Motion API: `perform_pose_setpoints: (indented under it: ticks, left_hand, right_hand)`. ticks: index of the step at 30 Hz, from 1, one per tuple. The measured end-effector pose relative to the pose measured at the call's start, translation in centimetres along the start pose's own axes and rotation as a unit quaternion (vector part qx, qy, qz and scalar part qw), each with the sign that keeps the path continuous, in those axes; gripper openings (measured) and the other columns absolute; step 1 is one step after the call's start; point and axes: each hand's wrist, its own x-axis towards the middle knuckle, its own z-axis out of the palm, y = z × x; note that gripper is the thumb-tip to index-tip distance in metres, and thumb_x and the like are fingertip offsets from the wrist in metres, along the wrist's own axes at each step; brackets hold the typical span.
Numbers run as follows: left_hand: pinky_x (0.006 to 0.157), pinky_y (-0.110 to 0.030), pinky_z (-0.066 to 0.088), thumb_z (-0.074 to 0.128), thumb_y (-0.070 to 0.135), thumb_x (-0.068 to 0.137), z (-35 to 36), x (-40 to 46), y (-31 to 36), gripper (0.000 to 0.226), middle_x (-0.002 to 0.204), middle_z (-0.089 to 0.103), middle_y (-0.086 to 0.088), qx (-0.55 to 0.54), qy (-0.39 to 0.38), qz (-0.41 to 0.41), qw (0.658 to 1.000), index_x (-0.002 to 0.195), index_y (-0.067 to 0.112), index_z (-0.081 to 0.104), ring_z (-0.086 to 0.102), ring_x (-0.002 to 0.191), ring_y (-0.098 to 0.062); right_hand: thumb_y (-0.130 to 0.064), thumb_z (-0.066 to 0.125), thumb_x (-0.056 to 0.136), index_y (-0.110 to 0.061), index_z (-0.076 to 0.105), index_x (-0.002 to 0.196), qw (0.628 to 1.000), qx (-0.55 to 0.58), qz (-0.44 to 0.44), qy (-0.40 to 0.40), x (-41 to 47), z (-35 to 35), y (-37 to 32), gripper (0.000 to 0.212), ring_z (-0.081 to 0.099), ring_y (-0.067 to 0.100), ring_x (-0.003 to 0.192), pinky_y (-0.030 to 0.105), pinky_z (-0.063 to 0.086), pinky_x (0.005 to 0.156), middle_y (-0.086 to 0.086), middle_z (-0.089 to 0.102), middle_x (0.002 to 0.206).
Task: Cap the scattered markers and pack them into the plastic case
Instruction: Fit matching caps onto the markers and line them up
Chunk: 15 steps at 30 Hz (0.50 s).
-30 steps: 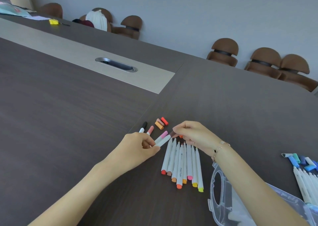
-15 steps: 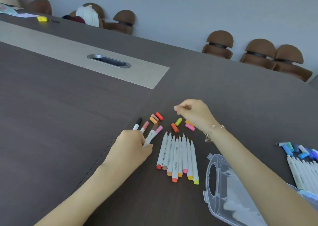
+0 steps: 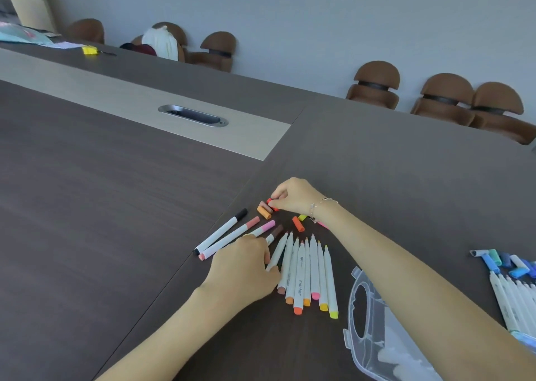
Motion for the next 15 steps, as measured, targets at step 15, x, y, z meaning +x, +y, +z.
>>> perform_pose_setpoints:
  ticks: [15]
  left_hand:
    - [0.075, -0.024, 0.052, 0.049, 0.035, 0.095, -0.6, 0.4, -2.8, 0.019, 0.099, 0.065, 0.007, 0.013, 0.099, -0.002, 0.995, 0.104, 0.023, 0.061, 0.061, 0.084, -0.010]
  right_hand:
    - [-0.026, 0.054, 0.095, -0.024, 0.064, 0.101, 0.999, 0.024, -0.030, 0.001, -8.1, -3.5, 4.4, 0.012, 0.055, -0.013, 0.073, 0.007, 0.039, 0.062, -0.018, 0.061, 0.091]
